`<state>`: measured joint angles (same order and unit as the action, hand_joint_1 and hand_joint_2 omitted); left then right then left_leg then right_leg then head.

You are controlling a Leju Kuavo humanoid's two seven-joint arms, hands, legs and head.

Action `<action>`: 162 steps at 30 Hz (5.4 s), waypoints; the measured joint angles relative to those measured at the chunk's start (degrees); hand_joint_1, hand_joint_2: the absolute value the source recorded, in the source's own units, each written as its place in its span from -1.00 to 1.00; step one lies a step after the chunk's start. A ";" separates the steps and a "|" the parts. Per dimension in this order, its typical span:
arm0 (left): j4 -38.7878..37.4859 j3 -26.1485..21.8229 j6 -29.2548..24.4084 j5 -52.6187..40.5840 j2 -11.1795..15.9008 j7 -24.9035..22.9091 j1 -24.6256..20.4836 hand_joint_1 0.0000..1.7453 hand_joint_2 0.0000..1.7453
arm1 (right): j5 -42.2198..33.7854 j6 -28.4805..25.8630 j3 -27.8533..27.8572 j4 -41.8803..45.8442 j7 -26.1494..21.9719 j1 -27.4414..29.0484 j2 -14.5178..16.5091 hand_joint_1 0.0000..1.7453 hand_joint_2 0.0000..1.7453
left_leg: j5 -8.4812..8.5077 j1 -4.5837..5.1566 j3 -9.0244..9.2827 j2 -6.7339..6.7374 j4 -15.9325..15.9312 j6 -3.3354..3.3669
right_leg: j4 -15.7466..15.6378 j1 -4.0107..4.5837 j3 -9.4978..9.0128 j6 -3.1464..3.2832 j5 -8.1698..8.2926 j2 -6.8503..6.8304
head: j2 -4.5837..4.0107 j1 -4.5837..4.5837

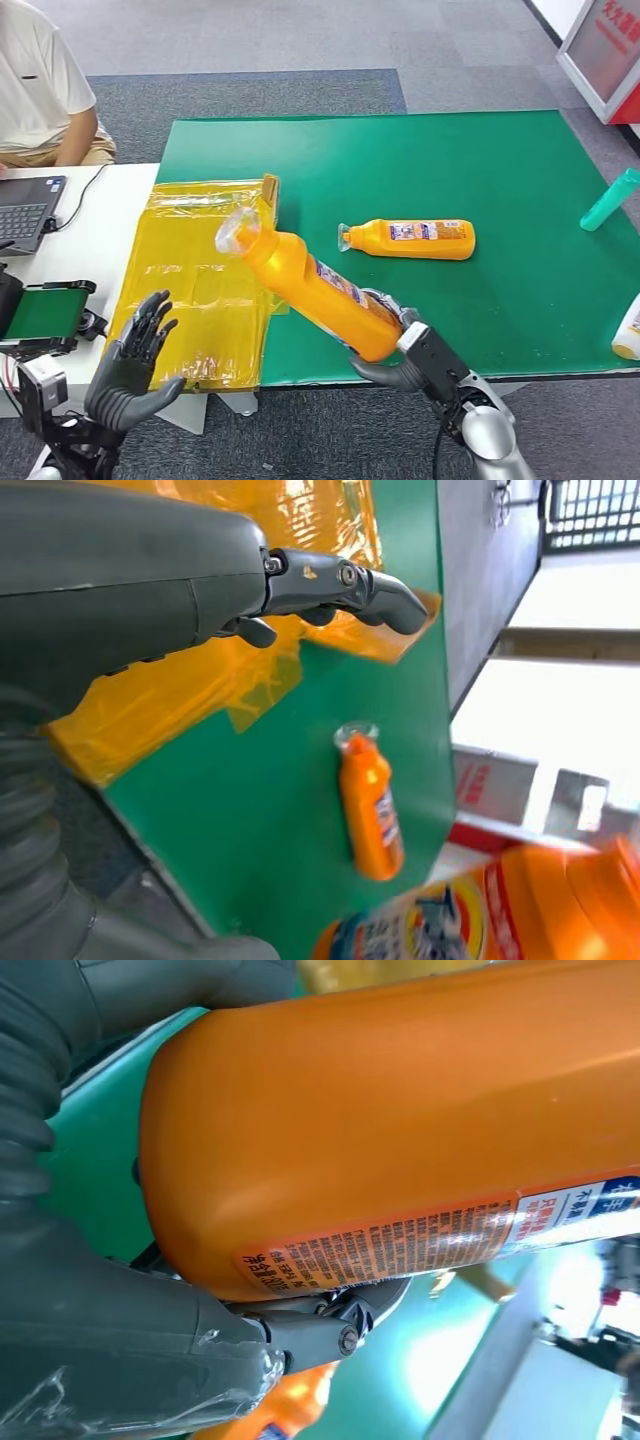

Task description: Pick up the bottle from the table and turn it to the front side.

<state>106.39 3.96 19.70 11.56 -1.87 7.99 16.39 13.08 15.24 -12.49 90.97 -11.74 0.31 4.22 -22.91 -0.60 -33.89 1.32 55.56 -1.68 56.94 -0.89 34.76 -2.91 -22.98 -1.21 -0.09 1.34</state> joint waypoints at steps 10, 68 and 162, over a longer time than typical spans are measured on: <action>-3.55 -0.60 -0.27 2.09 -5.69 -4.15 -6.67 -1.00 1.00 | 1.22 -1.73 -2.75 0.93 -2.99 -0.67 3.50 1.00 1.00 | 0.04 0.01 -0.01 0.00 0.00 0.03 | 0.00 -0.01 0.01 -0.04 0.06 0.00 | 0.01 0.01; -6.36 24.61 -5.58 3.80 -5.95 -1.69 -22.47 -0.48 1.00 | 3.01 -6.39 -8.52 -2.91 -5.21 -5.25 4.79 1.00 1.00 | 0.13 0.02 -0.13 0.00 0.00 0.07 | 0.00 -0.01 0.13 -0.05 0.15 0.00 | -0.01 0.01; -29.07 0.90 -22.55 -100.44 9.73 -6.38 -24.79 1.00 -1.00 | 23.51 -13.12 10.61 36.21 -11.00 13.91 -1.98 -1.00 1.00 | 0.10 -0.03 -0.08 0.18 0.00 -0.06 | 0.02 0.03 0.18 0.07 0.19 0.21 | 0.00 0.00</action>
<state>77.33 4.86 -2.85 -88.88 7.86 1.61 -8.40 36.59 2.12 -1.88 127.19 -22.75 14.22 2.24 -22.81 -0.62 -33.97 1.50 55.56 -1.74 56.97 -0.86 34.94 -2.85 -22.80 -1.00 -0.09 1.34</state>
